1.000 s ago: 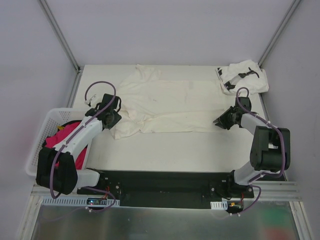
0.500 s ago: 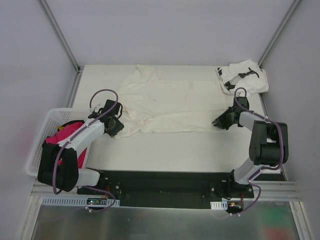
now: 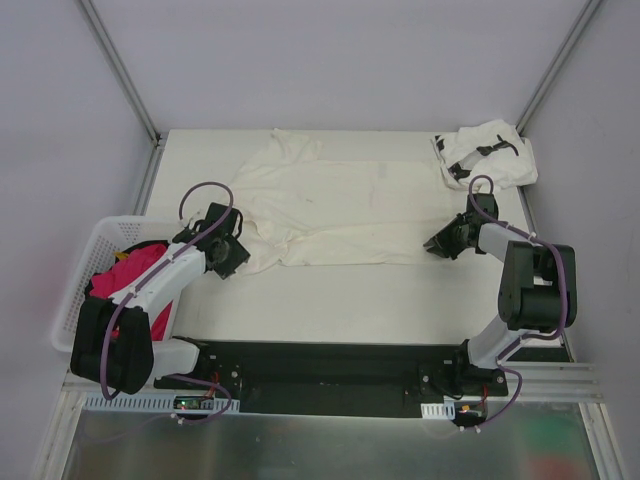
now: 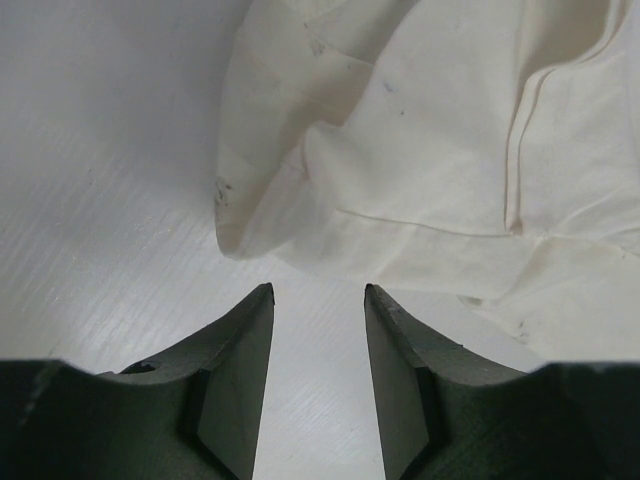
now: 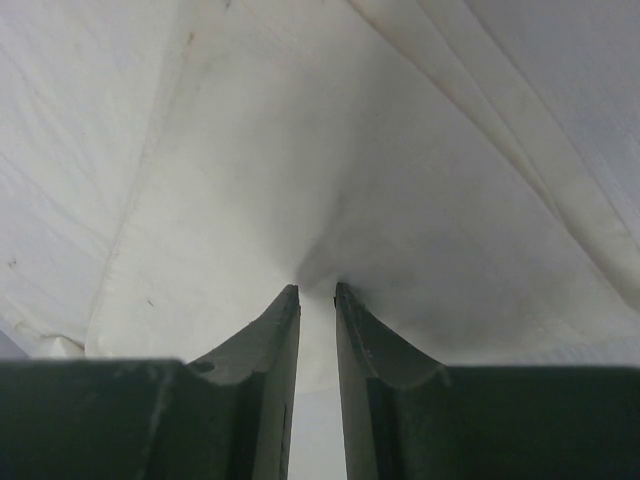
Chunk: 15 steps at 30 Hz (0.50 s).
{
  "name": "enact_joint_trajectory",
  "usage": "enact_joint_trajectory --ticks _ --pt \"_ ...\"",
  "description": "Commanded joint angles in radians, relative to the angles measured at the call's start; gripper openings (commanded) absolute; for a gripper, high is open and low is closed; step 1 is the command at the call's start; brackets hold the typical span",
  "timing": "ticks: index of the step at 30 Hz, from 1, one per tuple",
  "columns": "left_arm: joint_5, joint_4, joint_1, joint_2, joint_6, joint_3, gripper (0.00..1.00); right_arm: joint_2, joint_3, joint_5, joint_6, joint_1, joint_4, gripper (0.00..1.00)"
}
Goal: Fold and stack the t-shirts
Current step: Fold the flattened tshirt in 1/3 of the way
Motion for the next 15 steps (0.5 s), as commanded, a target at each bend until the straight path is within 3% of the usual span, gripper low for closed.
enact_joint_trajectory --ticks 1,6,15 --pt "-0.006 -0.025 0.011 0.005 -0.007 -0.002 0.44 -0.009 0.036 -0.012 0.012 0.006 0.0 0.24" --pt "-0.072 -0.111 0.011 0.068 -0.019 0.054 0.48 -0.018 0.039 -0.014 0.009 0.003 -0.008 0.24" --pt "-0.145 -0.128 0.011 0.09 -0.044 0.06 0.44 -0.02 0.036 -0.021 0.001 -0.007 -0.015 0.23"
